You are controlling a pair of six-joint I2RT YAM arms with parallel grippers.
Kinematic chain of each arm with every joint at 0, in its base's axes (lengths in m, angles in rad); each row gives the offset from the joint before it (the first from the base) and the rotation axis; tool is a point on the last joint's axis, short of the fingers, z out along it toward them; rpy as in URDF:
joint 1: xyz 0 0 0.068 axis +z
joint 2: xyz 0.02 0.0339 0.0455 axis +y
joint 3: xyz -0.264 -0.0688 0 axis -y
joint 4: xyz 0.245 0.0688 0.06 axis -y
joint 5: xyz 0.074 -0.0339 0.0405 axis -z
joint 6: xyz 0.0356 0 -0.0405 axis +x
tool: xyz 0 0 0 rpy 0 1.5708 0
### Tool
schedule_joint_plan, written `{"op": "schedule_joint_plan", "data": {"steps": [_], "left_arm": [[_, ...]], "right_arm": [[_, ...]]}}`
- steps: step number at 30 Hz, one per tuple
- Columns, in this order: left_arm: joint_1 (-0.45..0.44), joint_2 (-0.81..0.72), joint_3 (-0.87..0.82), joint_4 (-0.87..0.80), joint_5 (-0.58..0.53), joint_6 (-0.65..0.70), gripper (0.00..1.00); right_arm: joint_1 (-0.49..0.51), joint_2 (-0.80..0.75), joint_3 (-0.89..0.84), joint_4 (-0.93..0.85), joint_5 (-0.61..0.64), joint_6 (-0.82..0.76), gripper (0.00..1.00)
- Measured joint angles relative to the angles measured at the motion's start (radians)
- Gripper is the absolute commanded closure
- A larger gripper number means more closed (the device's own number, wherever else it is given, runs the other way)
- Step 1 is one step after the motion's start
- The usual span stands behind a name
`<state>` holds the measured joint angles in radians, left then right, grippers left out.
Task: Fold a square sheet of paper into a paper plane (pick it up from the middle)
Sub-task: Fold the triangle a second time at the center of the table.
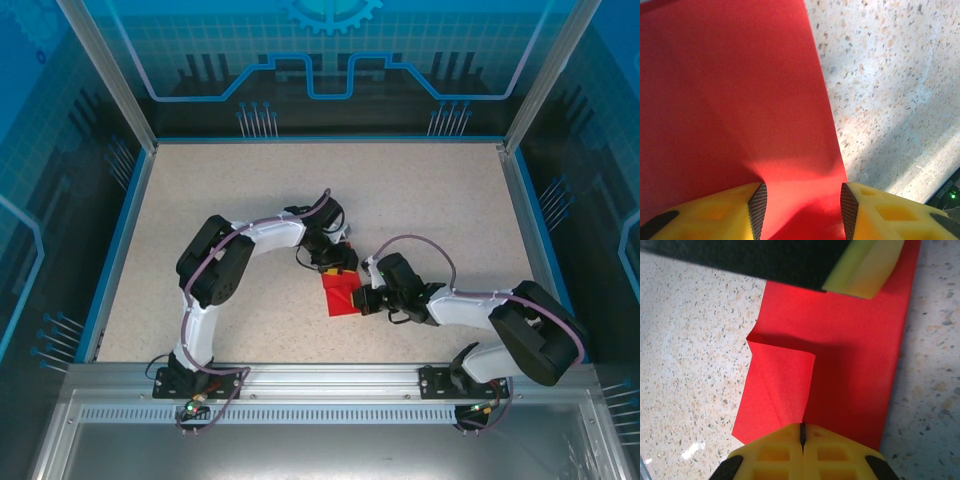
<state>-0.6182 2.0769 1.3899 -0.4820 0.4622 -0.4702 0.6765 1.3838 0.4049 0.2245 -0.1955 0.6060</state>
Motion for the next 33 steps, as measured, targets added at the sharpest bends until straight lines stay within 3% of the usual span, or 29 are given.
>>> {"op": "schedule_joint_plan", "data": {"steps": [17, 33], "left_arm": [[0.0, 0.059, 0.117, -0.045, -0.026, 0.01, 0.54], [0.0, 0.103, 0.176, -0.097, -0.061, 0.055, 0.62]], "right_arm": [[-0.043, 0.0, 0.0, -0.026, -0.053, -0.004, 0.99], [-0.056, 0.0, 0.019, -0.051, -0.075, -0.022, 0.99]]}}
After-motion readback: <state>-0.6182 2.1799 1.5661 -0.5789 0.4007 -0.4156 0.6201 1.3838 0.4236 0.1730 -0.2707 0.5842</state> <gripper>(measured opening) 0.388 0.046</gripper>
